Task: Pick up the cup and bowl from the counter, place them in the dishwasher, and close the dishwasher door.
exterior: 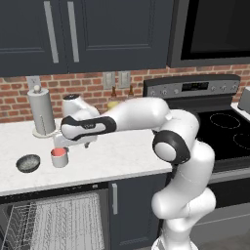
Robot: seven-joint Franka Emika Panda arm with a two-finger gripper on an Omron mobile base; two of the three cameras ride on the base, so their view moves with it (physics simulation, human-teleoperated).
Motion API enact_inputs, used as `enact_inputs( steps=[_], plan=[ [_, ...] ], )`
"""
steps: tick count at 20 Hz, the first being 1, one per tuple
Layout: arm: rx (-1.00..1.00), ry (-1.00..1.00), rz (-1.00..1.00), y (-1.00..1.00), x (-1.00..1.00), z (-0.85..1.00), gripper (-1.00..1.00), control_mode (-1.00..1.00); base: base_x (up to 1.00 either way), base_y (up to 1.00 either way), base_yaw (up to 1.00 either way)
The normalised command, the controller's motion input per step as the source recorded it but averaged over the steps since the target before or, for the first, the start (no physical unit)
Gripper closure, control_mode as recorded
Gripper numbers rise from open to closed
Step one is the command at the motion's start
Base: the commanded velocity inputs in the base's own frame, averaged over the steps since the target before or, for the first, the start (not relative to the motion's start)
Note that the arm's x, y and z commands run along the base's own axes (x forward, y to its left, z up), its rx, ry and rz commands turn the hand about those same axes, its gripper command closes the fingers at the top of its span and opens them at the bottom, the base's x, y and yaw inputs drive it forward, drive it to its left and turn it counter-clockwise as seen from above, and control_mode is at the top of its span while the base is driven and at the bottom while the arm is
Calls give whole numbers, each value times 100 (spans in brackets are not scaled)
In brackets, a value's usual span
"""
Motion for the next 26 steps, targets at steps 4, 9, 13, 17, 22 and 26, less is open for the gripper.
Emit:
enact_inputs(
  steps=[4,9,13,17,22,26],
  plan=[
    [0,6,8,25,35,-29,-100,-100,0,0,0],
    [0,0,7,31,35,-8,-100,-100,0,0,0],
    [0,0,2,30,39,0,-100,-100,0,0,0],
    [0,0,0,27,23,-6,-100,-100,0,0,0],
    [0,0,0,4,3,-27,-100,-100,0,0,0],
    [1,0,0,8,0,-34,-100,-100,0,0,0]
  ],
)
